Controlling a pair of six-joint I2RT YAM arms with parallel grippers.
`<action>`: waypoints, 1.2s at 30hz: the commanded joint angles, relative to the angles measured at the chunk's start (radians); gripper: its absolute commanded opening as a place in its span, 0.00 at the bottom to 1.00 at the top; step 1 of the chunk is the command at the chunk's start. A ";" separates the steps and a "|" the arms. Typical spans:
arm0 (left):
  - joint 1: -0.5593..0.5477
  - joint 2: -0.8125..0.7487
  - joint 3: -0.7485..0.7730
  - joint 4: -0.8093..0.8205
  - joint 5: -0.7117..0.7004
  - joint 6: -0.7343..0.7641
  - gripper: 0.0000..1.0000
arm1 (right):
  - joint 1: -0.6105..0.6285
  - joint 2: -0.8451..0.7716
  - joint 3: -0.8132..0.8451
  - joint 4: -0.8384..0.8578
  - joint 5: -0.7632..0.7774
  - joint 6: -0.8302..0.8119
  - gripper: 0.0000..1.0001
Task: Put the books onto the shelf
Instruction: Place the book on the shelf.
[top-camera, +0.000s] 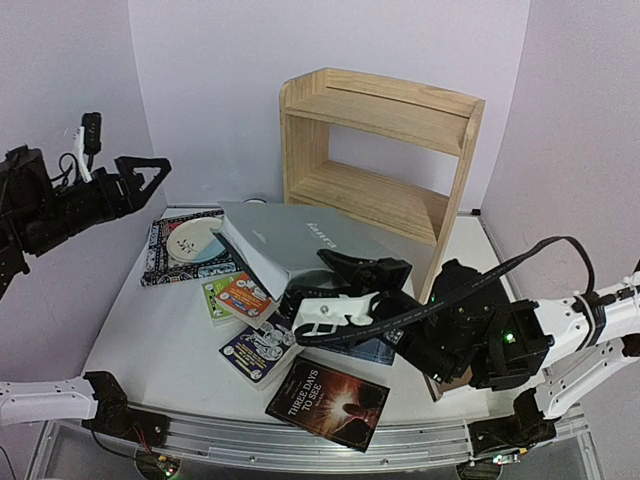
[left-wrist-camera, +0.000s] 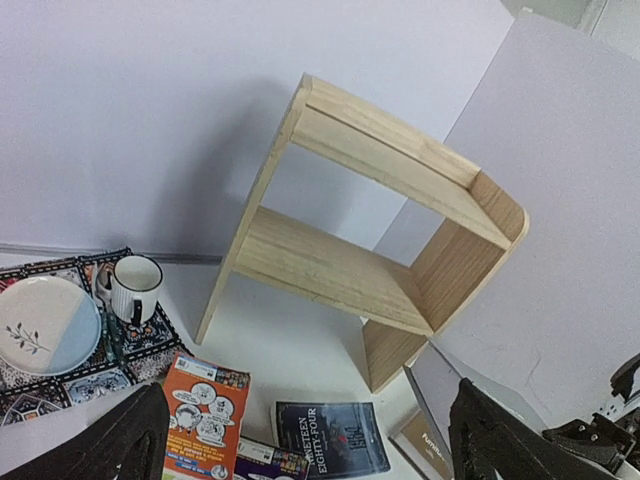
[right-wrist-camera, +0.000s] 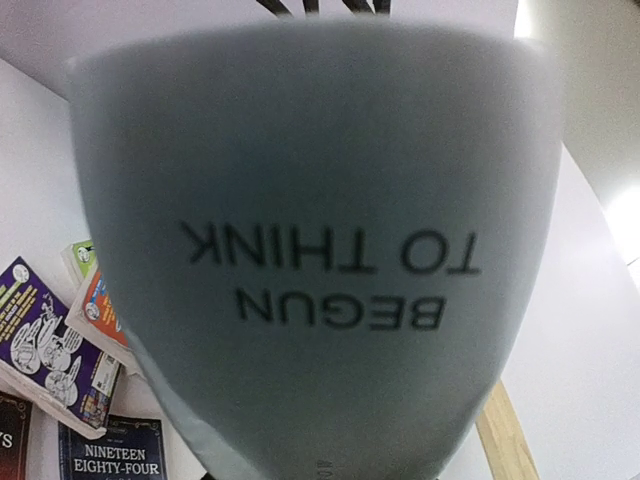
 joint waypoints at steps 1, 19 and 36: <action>0.003 -0.020 0.053 0.009 -0.082 0.030 0.99 | -0.015 -0.018 0.128 0.023 -0.057 -0.088 0.13; 0.002 -0.020 0.027 0.008 -0.094 0.020 0.99 | -0.135 0.228 0.717 -0.108 -0.142 -0.367 0.10; 0.003 -0.031 -0.011 0.008 -0.099 -0.018 0.99 | -0.446 0.668 1.317 -0.179 0.101 -0.618 0.10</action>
